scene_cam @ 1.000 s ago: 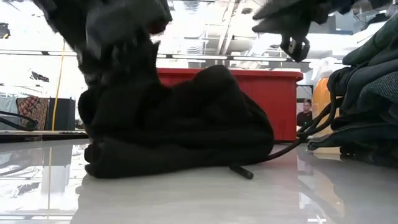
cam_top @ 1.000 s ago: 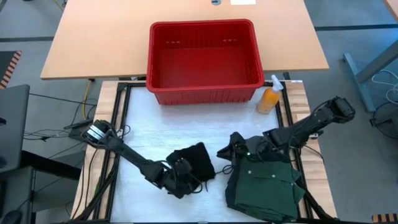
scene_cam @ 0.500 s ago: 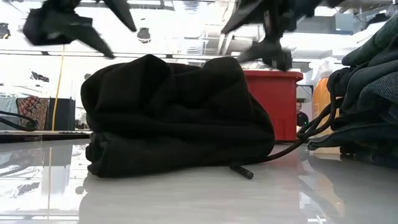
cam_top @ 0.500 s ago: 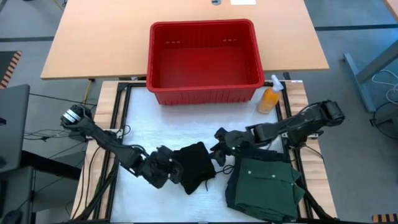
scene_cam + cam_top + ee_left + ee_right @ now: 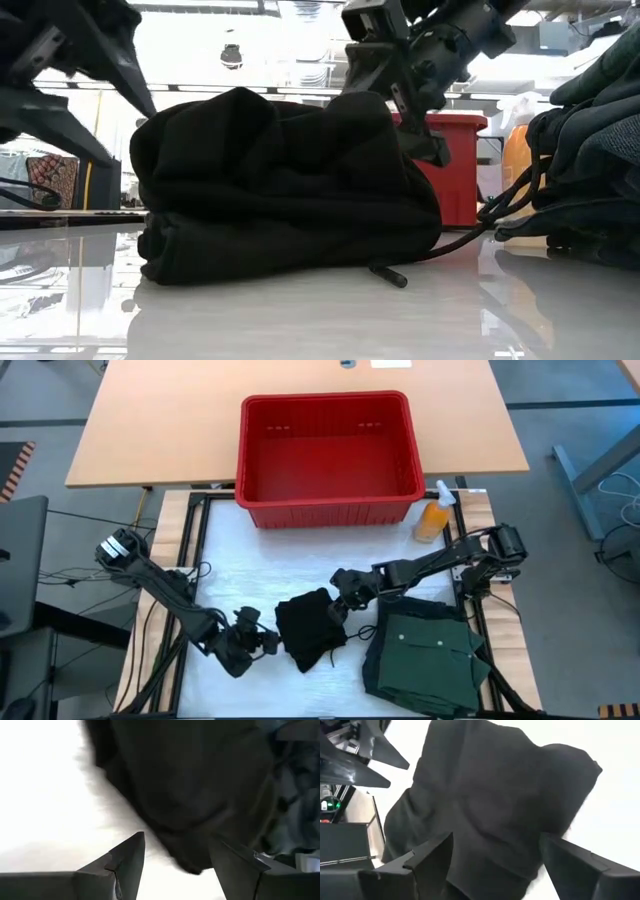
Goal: Fold laundry
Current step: Stack the folded black shirt on top of the folded green shirt
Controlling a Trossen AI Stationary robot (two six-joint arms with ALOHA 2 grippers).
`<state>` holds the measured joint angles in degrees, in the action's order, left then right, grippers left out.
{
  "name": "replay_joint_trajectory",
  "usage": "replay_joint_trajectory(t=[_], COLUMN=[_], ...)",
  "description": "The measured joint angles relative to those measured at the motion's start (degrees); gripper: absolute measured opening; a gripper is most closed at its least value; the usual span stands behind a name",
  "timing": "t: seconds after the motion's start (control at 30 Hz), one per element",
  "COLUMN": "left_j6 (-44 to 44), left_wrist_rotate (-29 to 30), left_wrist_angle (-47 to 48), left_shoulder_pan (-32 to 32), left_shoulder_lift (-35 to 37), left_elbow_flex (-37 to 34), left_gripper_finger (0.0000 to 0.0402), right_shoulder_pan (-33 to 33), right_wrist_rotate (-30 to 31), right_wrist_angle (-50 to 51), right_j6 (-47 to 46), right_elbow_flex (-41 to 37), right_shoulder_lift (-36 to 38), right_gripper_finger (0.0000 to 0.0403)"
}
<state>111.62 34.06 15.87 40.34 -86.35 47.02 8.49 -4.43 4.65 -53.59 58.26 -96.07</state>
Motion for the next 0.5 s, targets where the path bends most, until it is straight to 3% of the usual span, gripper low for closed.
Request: replay_joint_trajectory(t=[0.37, 0.5], left_j6=[-5.8, -12.0], left_wrist_rotate=[0.1, -5.0], left_wrist_angle=[-11.5, -19.0], left_shoulder_pan=[-3.7, -5.8], left_shoulder_lift=[-0.3, -4.9], left_elbow_flex=[-9.3, -9.4], left_gripper_finger=[0.0209, 0.0209], right_shoulder_pan=[-0.8, 0.4], right_wrist_rotate=[1.6, 0.3], right_wrist_angle=[2.0, -1.5], right_j6=[-1.1, -3.8], right_elbow_flex=[0.0, 0.0], right_shoulder_lift=[-1.9, -6.2], right_gripper_finger=[0.0324, 0.0324])
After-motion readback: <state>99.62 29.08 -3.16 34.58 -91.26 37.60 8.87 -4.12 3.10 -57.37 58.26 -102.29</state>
